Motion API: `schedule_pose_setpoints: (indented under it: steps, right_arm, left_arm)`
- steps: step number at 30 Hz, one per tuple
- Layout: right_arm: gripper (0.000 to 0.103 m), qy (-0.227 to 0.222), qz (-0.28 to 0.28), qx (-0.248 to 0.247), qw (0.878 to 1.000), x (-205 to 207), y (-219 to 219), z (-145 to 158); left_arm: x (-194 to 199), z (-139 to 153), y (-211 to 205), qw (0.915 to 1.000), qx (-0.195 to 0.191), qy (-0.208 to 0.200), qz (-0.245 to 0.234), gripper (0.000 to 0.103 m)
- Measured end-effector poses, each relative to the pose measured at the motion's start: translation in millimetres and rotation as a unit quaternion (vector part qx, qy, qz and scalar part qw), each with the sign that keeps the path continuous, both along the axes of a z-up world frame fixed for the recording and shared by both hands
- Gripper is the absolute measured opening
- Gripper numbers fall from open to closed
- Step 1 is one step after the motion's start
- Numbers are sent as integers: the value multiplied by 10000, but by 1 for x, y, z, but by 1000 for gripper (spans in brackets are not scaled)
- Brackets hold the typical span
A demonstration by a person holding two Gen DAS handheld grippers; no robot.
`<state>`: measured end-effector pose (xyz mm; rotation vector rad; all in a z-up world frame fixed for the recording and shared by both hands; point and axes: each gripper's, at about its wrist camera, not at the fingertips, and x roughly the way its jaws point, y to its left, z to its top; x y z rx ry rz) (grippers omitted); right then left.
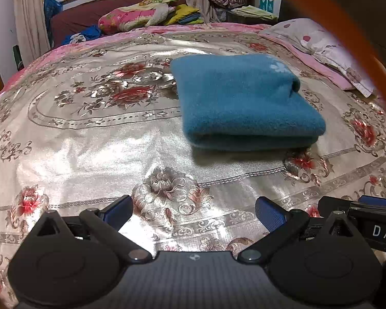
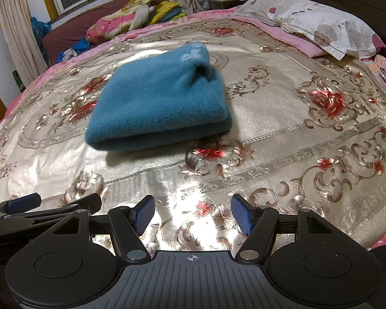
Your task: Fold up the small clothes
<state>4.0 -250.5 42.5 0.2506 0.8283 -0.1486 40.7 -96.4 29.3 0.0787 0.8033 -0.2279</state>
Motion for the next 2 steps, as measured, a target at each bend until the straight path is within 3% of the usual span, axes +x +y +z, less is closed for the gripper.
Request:
schedule_pose_setpoints:
  steps: [2]
  right_arm:
    - [66, -6, 2, -11, 10000, 0, 0, 0]
  left_arm:
    - [0, 0, -1, 10000, 1, 9, 10, 103]
